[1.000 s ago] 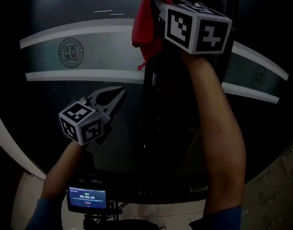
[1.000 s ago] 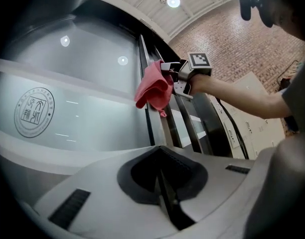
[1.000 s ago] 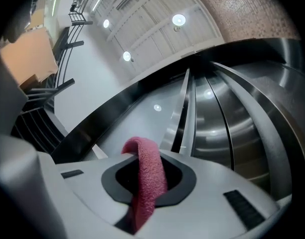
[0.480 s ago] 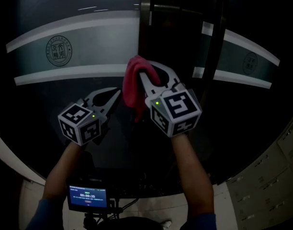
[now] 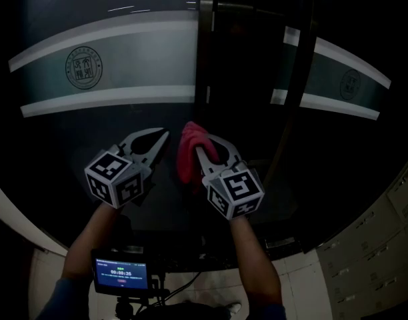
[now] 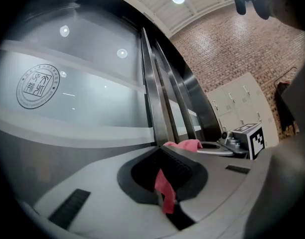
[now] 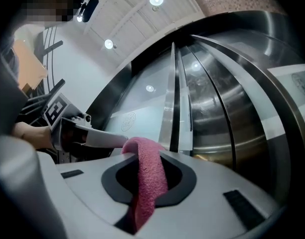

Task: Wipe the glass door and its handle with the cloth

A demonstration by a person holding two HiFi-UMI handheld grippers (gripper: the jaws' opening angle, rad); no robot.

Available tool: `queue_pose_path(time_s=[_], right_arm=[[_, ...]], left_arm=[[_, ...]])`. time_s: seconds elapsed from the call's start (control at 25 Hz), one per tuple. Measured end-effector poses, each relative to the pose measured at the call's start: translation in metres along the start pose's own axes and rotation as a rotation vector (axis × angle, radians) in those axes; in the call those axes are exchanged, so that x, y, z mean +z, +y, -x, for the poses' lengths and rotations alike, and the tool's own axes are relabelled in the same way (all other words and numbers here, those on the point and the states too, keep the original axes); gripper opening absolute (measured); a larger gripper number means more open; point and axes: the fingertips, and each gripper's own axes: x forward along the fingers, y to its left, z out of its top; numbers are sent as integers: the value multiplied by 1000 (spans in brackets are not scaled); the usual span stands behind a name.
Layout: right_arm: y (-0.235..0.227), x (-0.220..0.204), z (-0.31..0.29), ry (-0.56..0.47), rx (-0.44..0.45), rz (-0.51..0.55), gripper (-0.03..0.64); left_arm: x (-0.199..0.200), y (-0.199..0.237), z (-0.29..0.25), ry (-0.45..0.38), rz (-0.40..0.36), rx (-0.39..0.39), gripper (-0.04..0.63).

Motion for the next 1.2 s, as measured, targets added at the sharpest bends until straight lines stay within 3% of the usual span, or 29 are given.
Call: queue_pose_path(time_s=[0.24, 0.56, 0.84, 1.2], right_arm=[[6, 11, 12, -3, -14, 6, 28], [35, 23, 75, -26, -29, 55, 28], [71, 10, 156, 20, -1, 3, 28], [124, 15, 257, 34, 86, -79, 28]], left_arm=[[-5, -11, 2, 0, 4, -10, 12], [-16, -41, 26, -11, 10, 32, 12], [-35, -104, 70, -29, -27, 100, 12], [-70, -220, 145, 37, 40, 139, 11]])
